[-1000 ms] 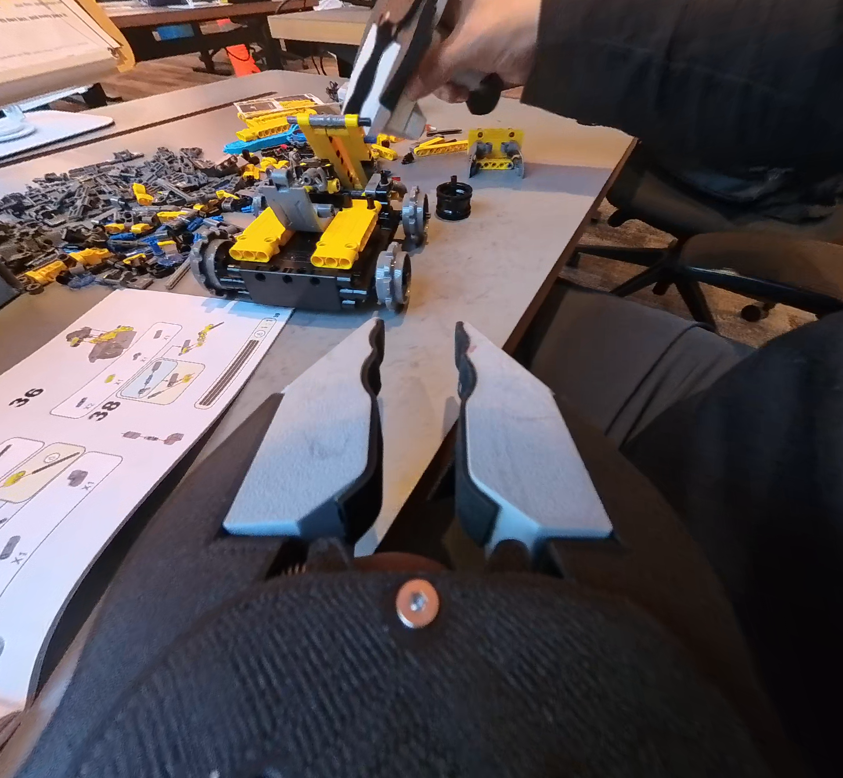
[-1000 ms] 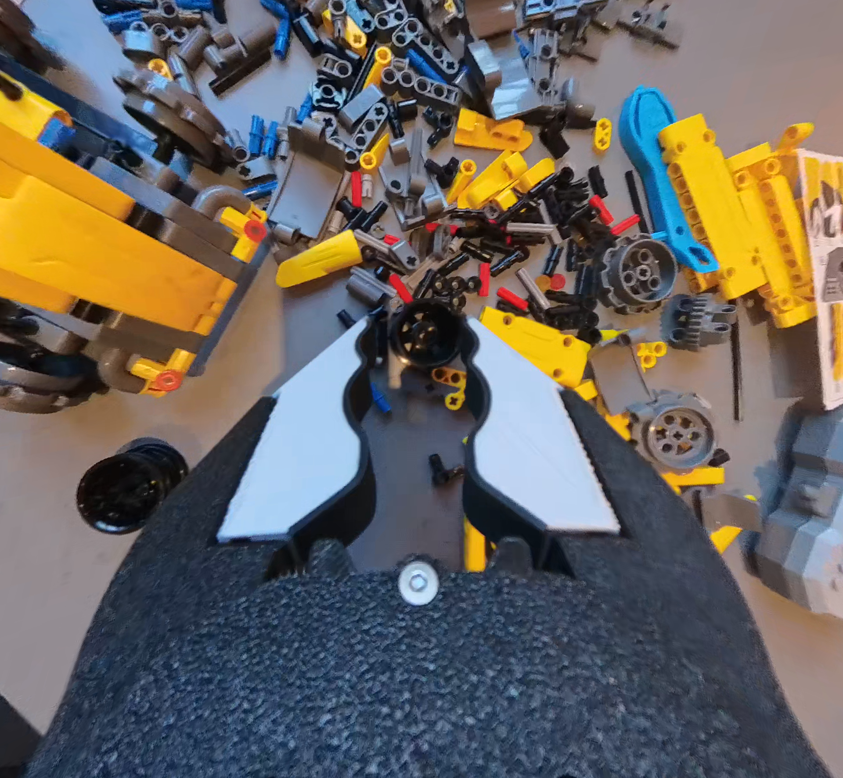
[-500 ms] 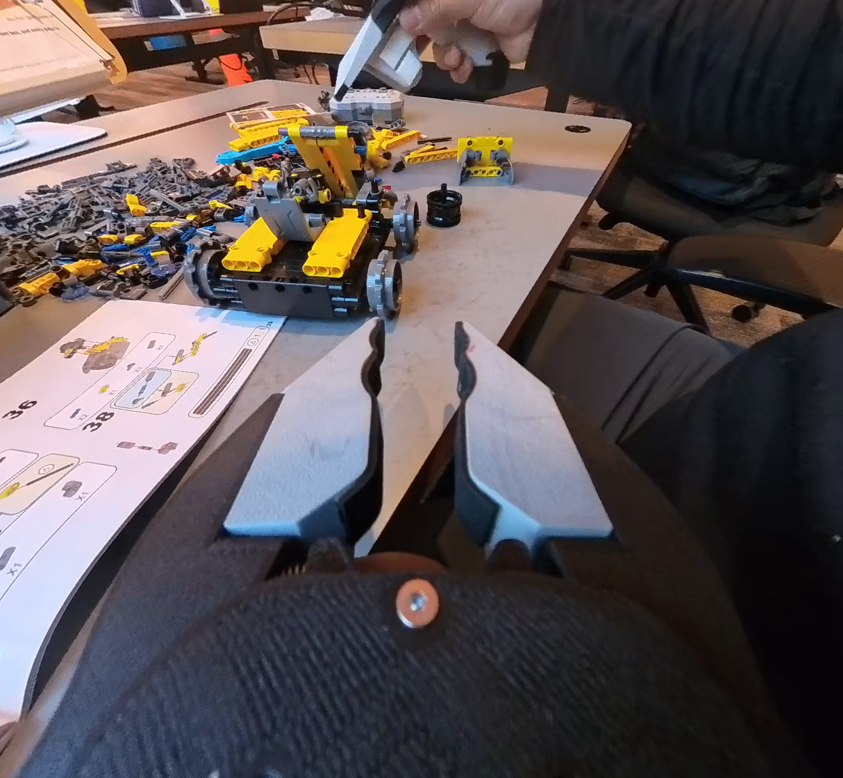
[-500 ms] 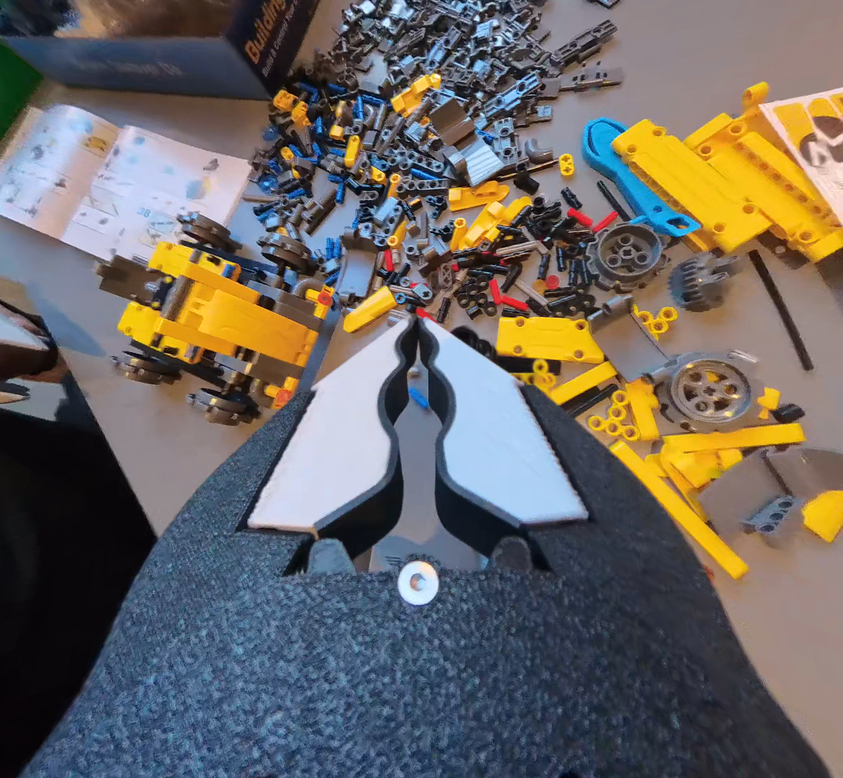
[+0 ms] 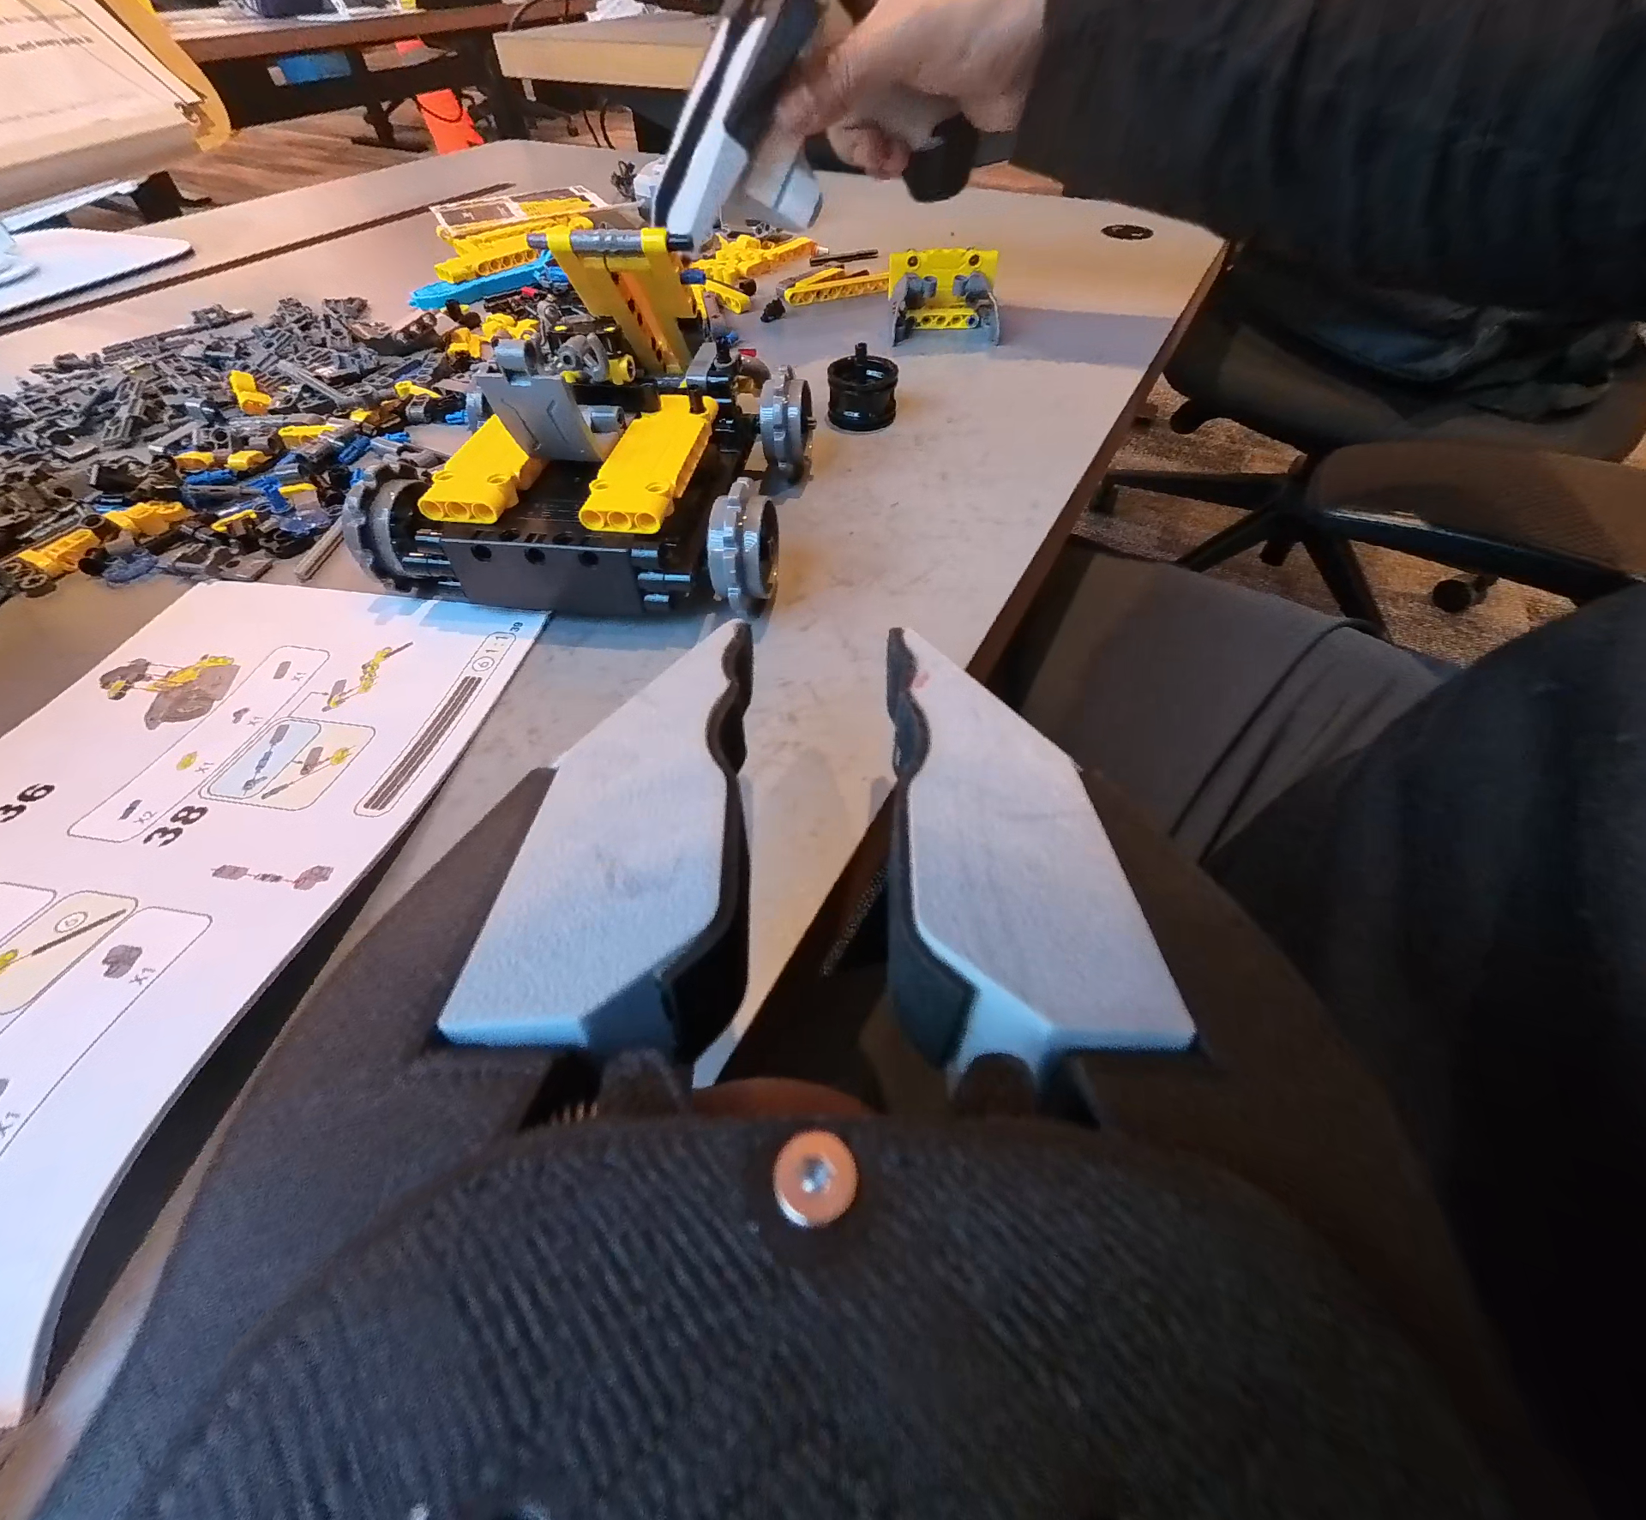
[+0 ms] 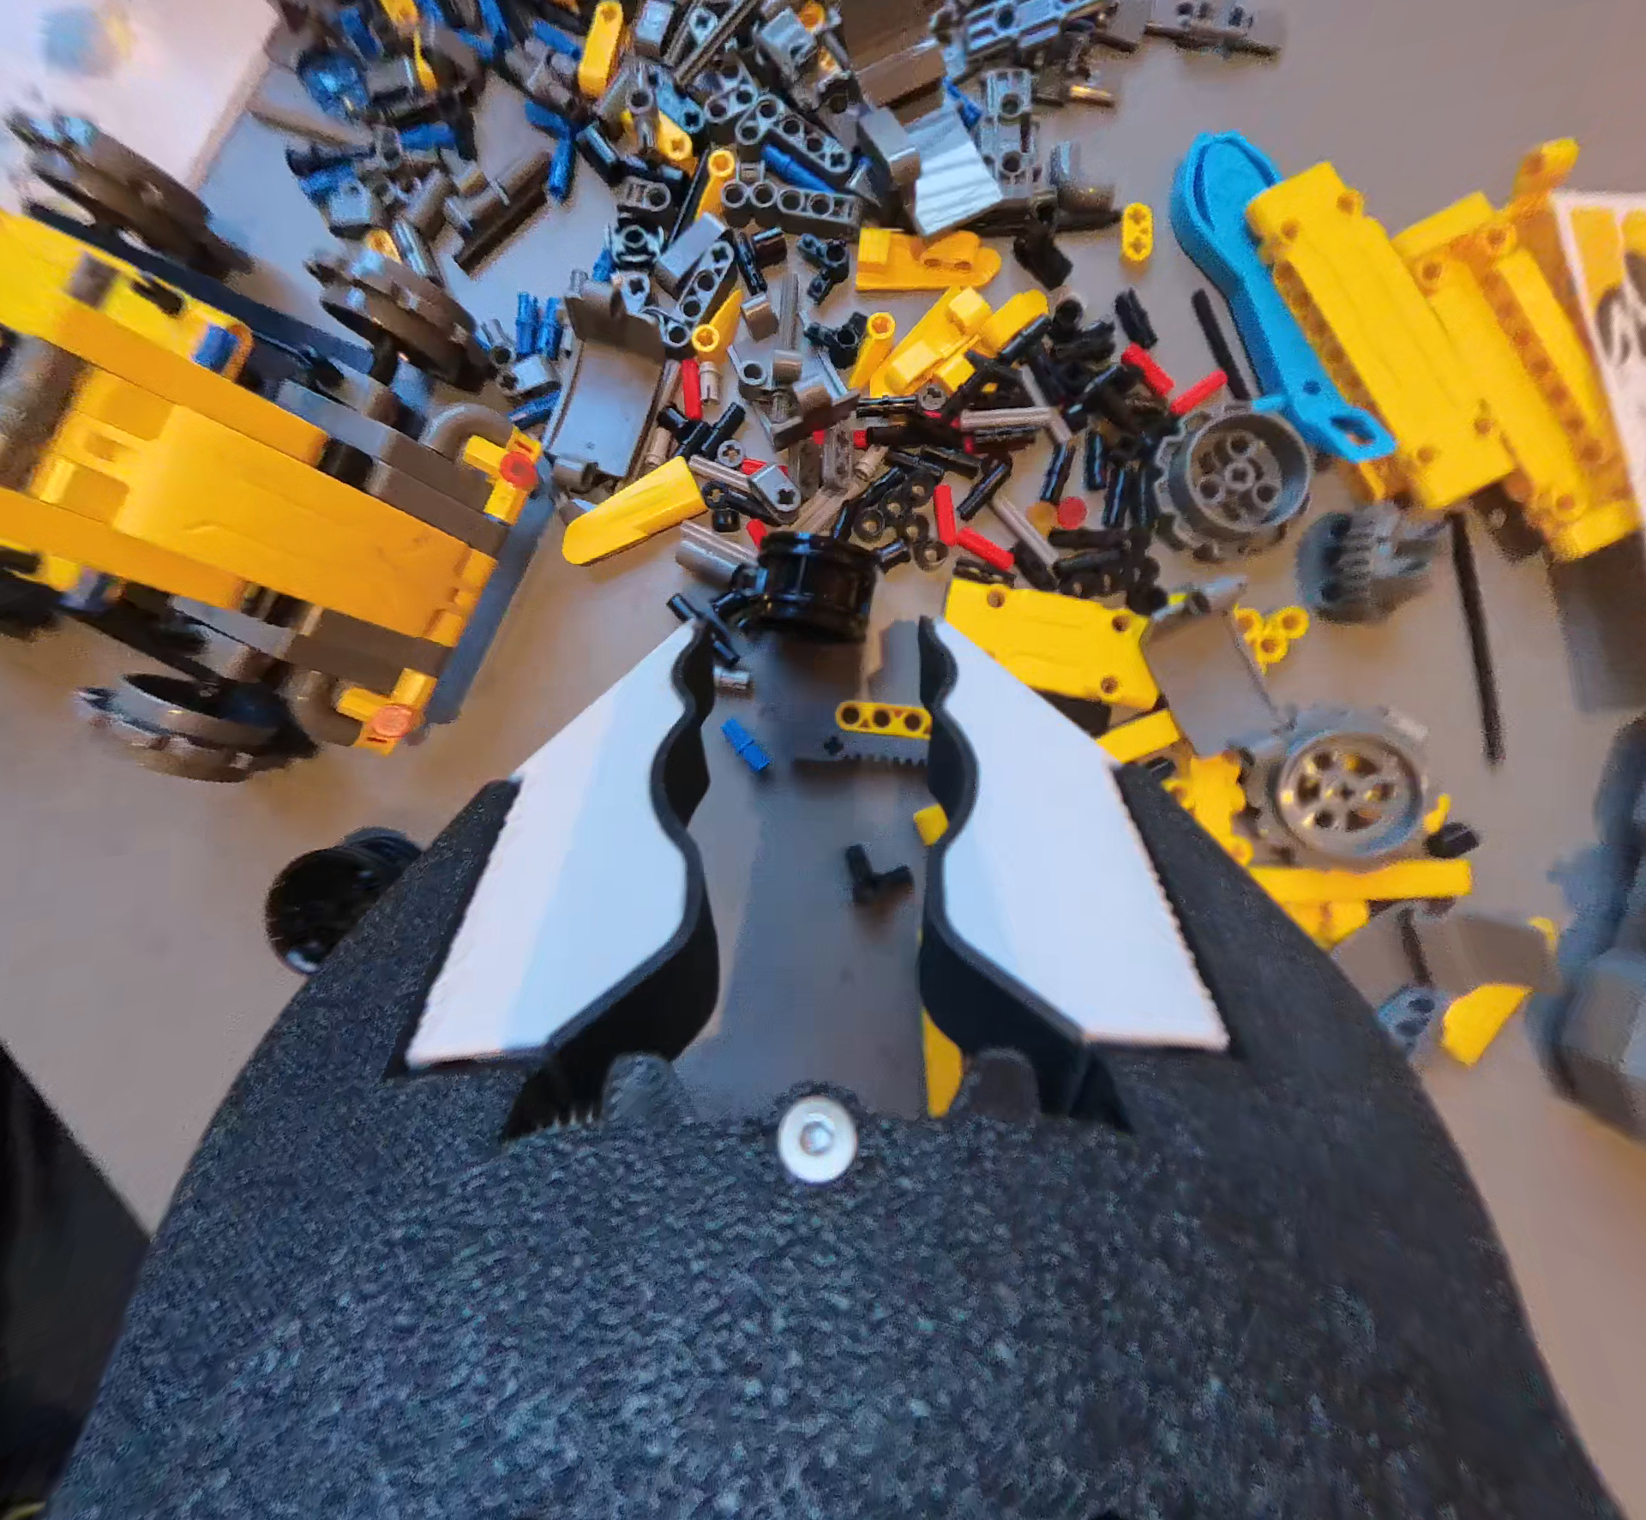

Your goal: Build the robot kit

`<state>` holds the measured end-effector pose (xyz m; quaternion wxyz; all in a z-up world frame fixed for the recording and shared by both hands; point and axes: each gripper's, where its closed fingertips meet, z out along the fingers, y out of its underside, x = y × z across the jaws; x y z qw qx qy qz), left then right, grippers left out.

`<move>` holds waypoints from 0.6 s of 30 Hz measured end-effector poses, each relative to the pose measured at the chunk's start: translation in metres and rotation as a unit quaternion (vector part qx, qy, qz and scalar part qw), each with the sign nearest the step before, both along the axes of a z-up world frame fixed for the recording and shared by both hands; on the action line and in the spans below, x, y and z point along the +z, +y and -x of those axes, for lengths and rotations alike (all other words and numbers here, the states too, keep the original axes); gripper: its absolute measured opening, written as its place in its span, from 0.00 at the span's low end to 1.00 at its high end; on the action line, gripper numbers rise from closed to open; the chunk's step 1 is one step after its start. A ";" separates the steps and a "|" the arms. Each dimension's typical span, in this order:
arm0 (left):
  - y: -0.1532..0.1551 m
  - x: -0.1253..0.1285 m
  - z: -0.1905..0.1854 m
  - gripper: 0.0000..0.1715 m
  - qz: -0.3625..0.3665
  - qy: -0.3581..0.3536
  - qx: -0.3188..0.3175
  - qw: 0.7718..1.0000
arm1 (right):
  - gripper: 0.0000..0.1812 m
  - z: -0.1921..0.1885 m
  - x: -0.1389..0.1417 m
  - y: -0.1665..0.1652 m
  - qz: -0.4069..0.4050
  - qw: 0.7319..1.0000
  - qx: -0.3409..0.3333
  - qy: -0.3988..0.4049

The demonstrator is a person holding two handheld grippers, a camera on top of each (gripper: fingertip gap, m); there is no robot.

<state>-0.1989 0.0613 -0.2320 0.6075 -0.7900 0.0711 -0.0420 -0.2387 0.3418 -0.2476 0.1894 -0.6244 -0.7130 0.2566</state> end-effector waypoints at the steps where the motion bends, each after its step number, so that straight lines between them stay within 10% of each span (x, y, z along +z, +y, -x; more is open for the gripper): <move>1: 0.000 0.000 0.001 0.17 0.000 0.000 0.001 1.000 | 0.26 0.003 -0.003 0.000 -0.017 1.000 0.013 -0.006; 9: -0.001 0.002 0.003 0.16 -0.004 -0.001 0.003 1.000 | 0.17 0.012 -0.011 -0.005 0.032 0.999 0.023 -0.022; 18: 0.000 0.001 -0.001 0.16 -0.002 -0.003 -0.004 1.000 | 0.17 -0.042 0.105 -0.109 0.094 0.929 0.213 0.287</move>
